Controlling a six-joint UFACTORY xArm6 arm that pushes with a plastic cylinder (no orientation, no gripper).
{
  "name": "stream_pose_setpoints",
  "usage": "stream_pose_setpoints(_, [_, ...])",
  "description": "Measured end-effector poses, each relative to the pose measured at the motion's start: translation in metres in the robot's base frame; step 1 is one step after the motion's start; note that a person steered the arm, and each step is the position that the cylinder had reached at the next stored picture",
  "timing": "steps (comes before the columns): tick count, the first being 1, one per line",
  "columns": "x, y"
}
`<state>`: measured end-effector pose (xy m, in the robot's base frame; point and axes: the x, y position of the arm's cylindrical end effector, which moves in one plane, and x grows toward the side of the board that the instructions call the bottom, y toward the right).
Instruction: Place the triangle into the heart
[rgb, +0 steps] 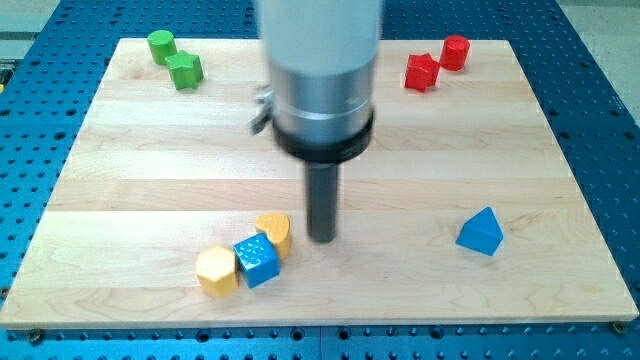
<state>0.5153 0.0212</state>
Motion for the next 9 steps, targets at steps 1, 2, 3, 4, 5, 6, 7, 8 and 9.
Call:
stream_pose_setpoints(1, [-0.045, 0.098])
stream_pose_setpoints(2, [-0.021, 0.196])
stream_pose_setpoints(3, [0.035, 0.196])
stream_pose_setpoints(4, [0.035, 0.134])
stream_pose_setpoints(5, [0.000, 0.082])
stream_pose_setpoints(6, [-0.030, 0.023])
stream_pose_setpoints(7, [-0.056, -0.003])
stream_pose_setpoints(8, [-0.026, -0.058])
stream_pose_setpoints(9, [-0.026, -0.027])
